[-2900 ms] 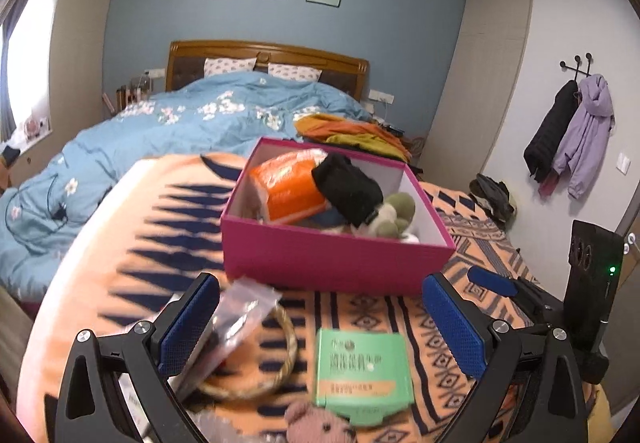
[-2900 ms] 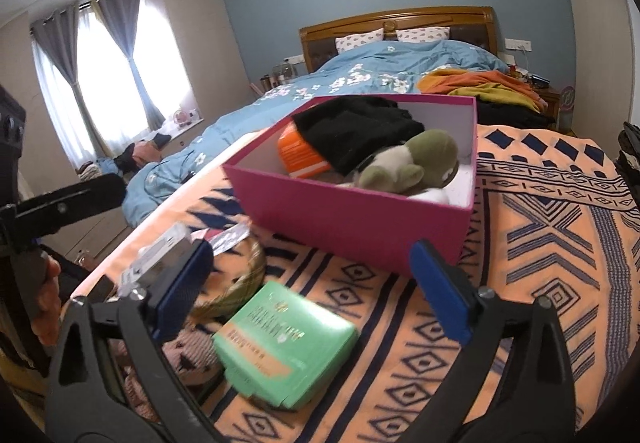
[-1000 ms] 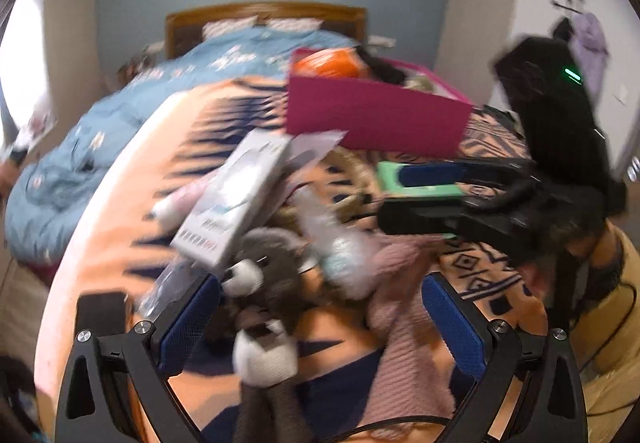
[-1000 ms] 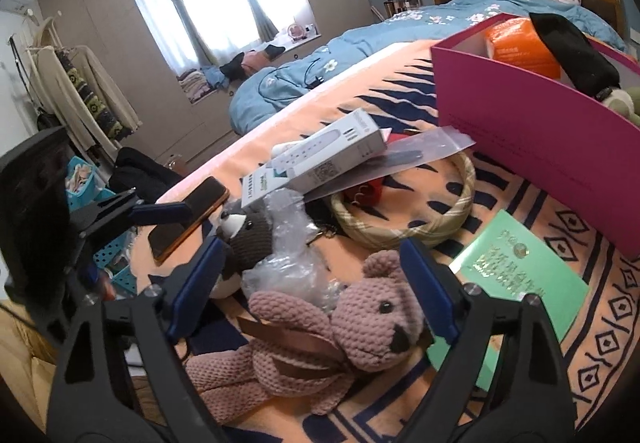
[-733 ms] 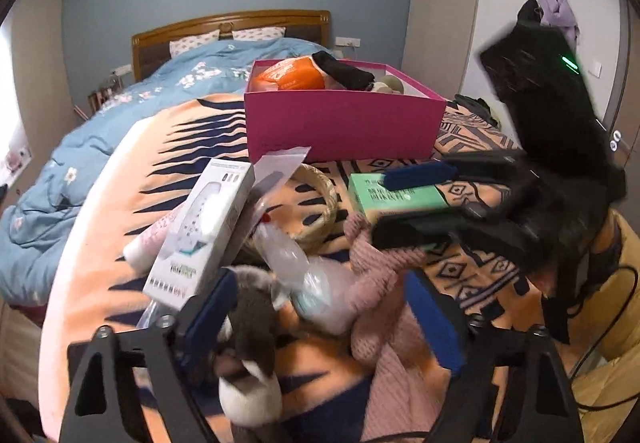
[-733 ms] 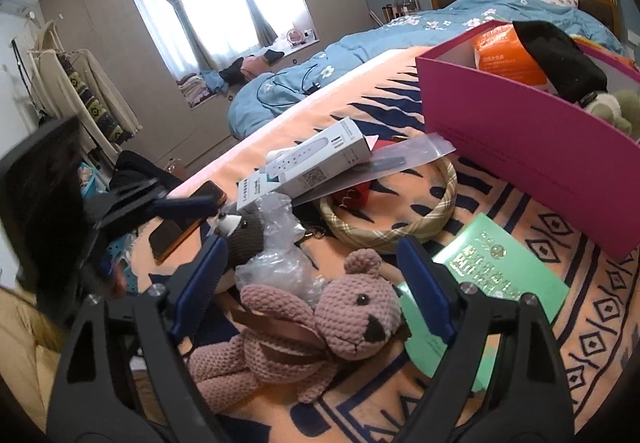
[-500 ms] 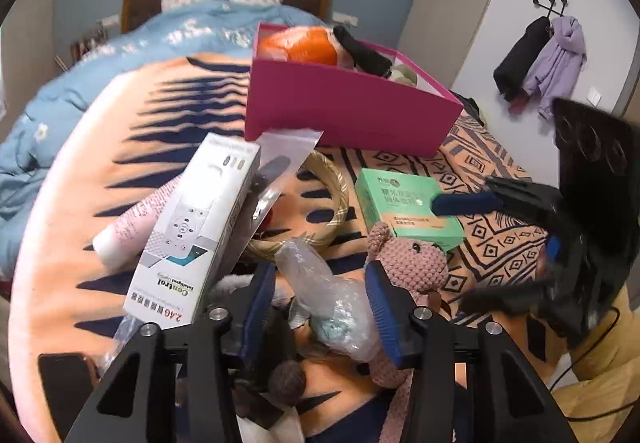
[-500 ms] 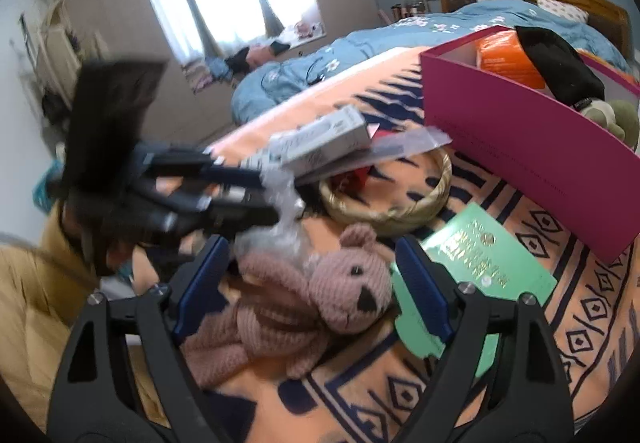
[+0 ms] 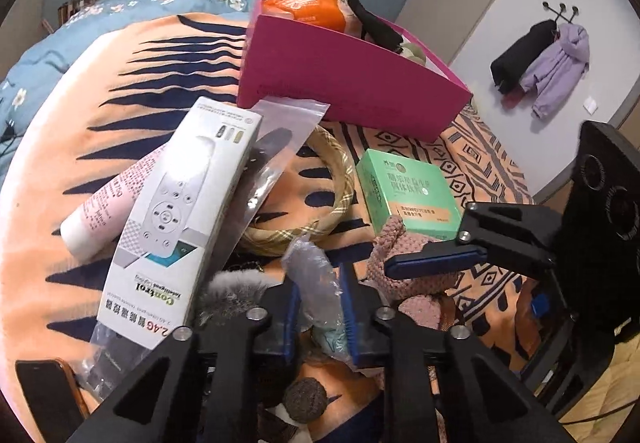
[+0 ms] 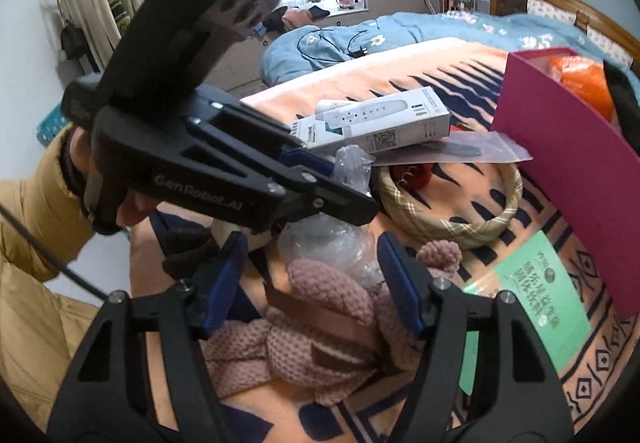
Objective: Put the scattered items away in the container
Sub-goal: 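Close the right gripper on the clear plastic bag near the teddy bear, then lift the plastic bag with the right gripper and carry it over the box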
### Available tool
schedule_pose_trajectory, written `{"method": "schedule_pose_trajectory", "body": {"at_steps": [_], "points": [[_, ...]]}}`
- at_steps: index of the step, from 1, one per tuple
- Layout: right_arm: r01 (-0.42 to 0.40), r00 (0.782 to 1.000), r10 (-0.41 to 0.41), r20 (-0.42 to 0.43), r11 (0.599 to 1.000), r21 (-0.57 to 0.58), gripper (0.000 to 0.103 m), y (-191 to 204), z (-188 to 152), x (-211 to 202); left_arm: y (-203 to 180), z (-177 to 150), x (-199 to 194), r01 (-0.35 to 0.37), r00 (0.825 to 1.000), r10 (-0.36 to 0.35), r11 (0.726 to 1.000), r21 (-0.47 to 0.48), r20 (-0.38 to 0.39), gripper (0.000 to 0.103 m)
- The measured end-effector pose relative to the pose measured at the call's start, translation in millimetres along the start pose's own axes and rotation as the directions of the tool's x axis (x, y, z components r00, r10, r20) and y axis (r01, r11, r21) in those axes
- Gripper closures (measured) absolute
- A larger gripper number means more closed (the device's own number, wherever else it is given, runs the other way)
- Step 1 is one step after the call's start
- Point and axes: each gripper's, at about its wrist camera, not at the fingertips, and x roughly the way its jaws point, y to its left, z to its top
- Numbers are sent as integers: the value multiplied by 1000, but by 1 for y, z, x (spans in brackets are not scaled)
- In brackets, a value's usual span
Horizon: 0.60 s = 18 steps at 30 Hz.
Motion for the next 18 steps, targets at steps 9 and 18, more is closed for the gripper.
{"method": "schedule_pose_trajectory", "body": {"at_steps": [9,18], "points": [[17,996,-16,-86,1000,14,60,-7,8,27,6,-2,-4,24,1000,-24,999,-27,17,93],[50,997,-50,-63,999,-2,71,-5,5,18,1,1,-9,41,999,-40,999,-19,27,93]]}}
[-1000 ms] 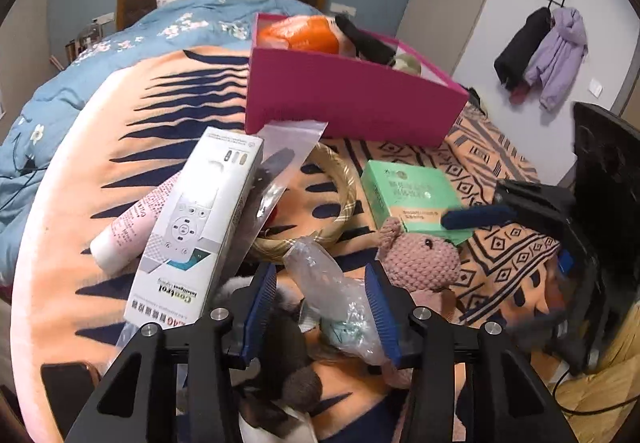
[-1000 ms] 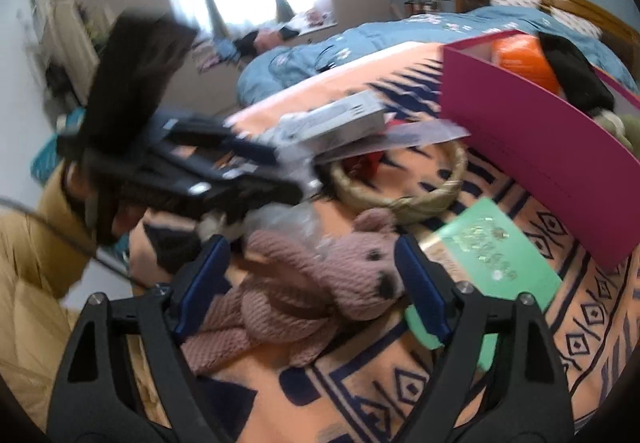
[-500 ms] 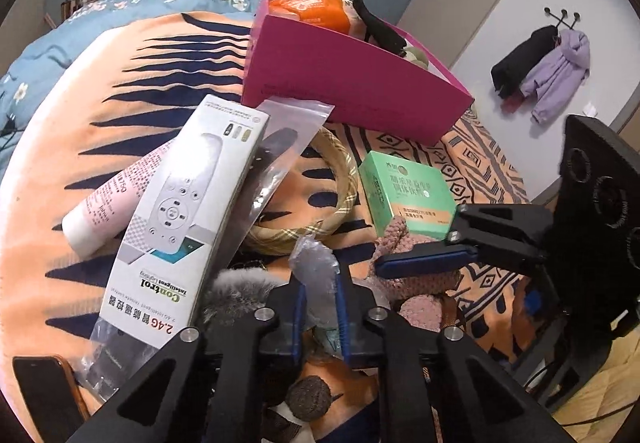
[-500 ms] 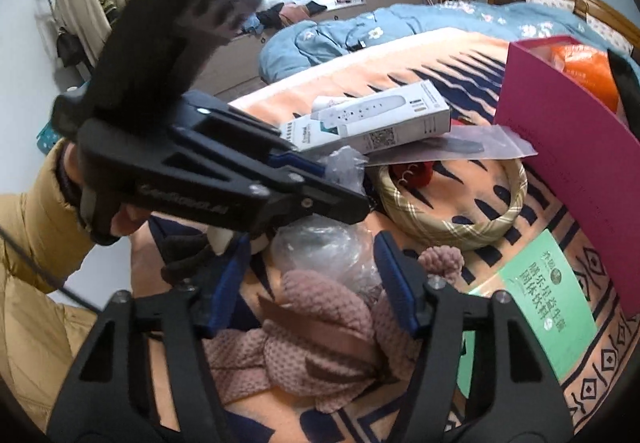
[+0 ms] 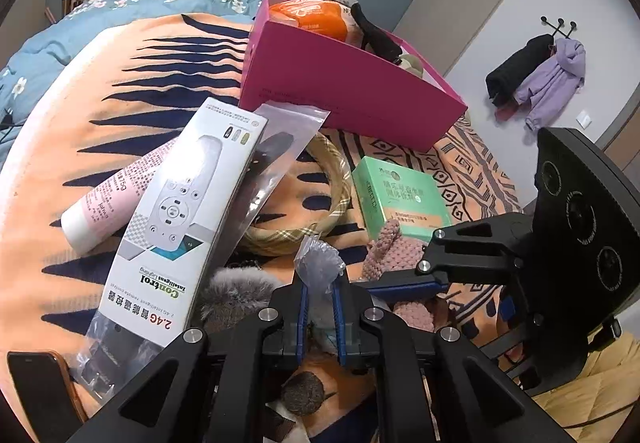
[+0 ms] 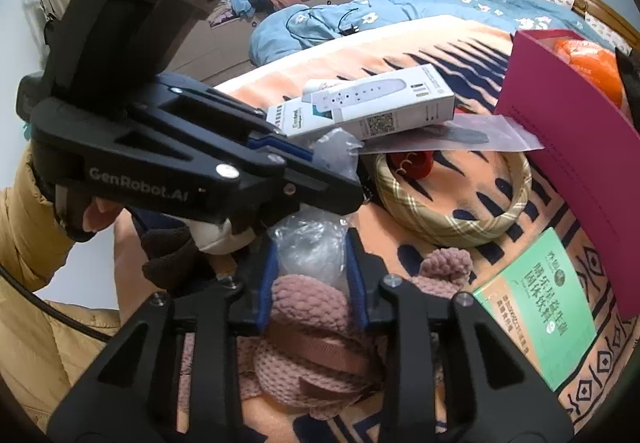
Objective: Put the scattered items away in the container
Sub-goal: 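Lift the plastic bag with the right gripper and carry it over the box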
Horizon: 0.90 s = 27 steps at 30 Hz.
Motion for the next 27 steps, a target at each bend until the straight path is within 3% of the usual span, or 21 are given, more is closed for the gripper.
{"method": "schedule_pose_trajectory", "body": {"at_steps": [5,13,27], "points": [[-19,999,19,25,1000,18,73,3,1,-12,-5,4,-8,14,1000,-14,1000,9,15,93],[17,999,-17,30,1000,6,72,5,9,-15,-5,9,-13,22,999,-22,1000,-6,30,93],[16,979,-32,202,997,81,75,-6,13,-64,-33,33,-38,55,994,-59,997,46,94,93]]}}
